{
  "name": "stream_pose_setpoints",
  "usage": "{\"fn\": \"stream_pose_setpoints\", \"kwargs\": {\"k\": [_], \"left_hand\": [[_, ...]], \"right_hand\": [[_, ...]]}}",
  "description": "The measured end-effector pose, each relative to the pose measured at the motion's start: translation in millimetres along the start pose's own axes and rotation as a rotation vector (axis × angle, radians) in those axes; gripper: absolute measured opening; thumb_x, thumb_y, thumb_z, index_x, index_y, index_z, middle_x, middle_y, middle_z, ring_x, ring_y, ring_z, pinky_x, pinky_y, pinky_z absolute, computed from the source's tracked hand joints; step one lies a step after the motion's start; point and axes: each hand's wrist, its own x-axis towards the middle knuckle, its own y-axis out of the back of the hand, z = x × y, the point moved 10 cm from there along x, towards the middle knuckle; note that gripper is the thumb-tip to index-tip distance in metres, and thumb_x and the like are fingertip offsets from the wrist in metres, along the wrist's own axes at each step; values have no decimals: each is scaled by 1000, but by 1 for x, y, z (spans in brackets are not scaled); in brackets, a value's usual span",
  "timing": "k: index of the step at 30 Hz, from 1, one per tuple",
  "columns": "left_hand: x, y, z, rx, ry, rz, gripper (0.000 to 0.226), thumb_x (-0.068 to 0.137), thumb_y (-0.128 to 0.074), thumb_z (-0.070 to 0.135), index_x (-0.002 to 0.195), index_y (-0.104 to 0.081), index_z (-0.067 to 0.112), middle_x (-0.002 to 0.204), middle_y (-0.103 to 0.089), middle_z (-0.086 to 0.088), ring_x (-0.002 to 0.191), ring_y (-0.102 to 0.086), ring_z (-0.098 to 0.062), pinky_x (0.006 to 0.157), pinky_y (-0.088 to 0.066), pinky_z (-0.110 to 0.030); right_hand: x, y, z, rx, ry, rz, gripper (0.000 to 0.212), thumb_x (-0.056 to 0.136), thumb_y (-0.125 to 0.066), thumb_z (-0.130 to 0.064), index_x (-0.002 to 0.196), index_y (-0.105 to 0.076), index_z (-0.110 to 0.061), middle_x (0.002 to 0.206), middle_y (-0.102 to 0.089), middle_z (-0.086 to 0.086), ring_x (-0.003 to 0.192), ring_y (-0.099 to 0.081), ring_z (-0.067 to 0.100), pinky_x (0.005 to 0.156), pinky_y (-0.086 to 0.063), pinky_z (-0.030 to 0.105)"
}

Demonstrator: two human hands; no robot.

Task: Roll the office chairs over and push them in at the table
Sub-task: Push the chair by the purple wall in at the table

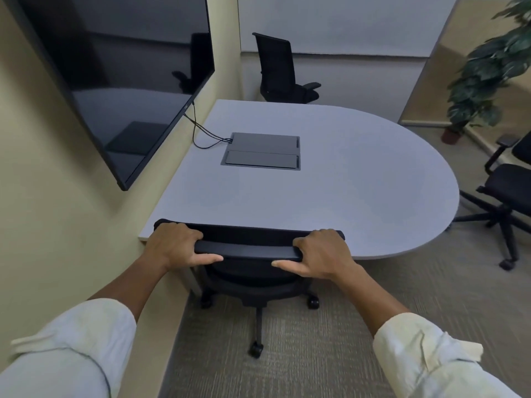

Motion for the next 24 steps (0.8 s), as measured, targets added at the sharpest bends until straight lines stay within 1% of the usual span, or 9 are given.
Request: {"fn": "stream_pose_setpoints", "kwargs": {"k": [3, 8, 11, 13, 15, 17, 19, 21, 24], "left_hand": [[1, -4, 3, -3, -30, -31, 77, 71, -23, 97, 48, -35, 25, 37, -31, 11, 33, -29, -6, 41, -18, -24], [5, -13, 15, -125, -123, -185, 76, 74, -24, 96, 55, -41, 24, 47, -44, 5, 43, -42, -11, 46, -28, -29], [23, 10, 44, -175, -176, -86, 69, 81, -20, 89, 57, -39, 27, 49, -47, 7, 46, -42, -8, 48, -26, -27], [50, 32, 75, -184, -200, 24, 67, 86, -20, 83, 58, -40, 26, 50, -47, 10, 46, -41, -6, 47, -25, -26], [74, 46, 94, -208, -171, 86, 64, 88, -19, 81, 62, -43, 27, 56, -48, 12, 49, -42, -5, 48, -27, -25], [98, 54, 113, -209, -117, 122, 59, 89, -24, 79, 71, -46, 28, 67, -52, 14, 54, -46, -7, 50, -29, -25], [125, 57, 140, -195, -90, 151, 51, 92, -32, 74, 80, -49, 27, 80, -55, 13, 65, -52, -11, 54, -34, -27], [154, 59, 180, -199, -92, 154, 48, 92, -35, 71, 86, -51, 26, 88, -55, 12, 73, -54, -13, 57, -38, -30], [197, 52, 246, -236, -99, 110, 52, 91, -35, 71, 95, -54, 23, 95, -57, 8, 79, -55, -14, 61, -40, -32]], "right_hand": [[-2, 0, 3, 36, -12, -7, 74, 80, -27, -93, 57, -47, -25, 44, -42, -10, 40, -42, 10, 52, -48, 30], [-8, 5, 5, 145, -54, 9, 67, 83, -32, -89, 61, -49, -28, 50, -50, -10, 46, -47, 8, 53, -48, 31], [-18, 19, 28, 401, -175, 137, 55, 92, -40, -76, 66, -60, -31, 57, -58, -14, 53, -54, 3, 57, -50, 30], [-33, 33, 61, 471, -273, 250, 47, 97, -45, -64, 70, -64, -30, 63, -62, -15, 58, -57, 3, 60, -51, 30], [-44, 41, 89, 432, -348, 309, 39, 99, -46, -58, 77, -65, -31, 71, -64, -18, 64, -58, 3, 63, -51, 29], [-57, 41, 119, 391, -410, 293, 33, 98, -47, -58, 91, -66, -32, 86, -66, -20, 76, -58, 0, 67, -48, 25], [-78, 35, 159, 408, -493, 241, 33, 97, -48, -58, 109, -63, -31, 102, -66, -18, 87, -57, 1, 72, -47, 26], [-110, 32, 206, 409, -577, 202, 38, 96, -50, -57, 122, -58, -30, 114, -64, -13, 98, -58, 5, 77, -48, 29], [-165, 33, 274, 347, -675, 158, 44, 96, -53, -53, 132, -52, -26, 128, -59, -4, 113, -57, 14, 86, -49, 33]]}}
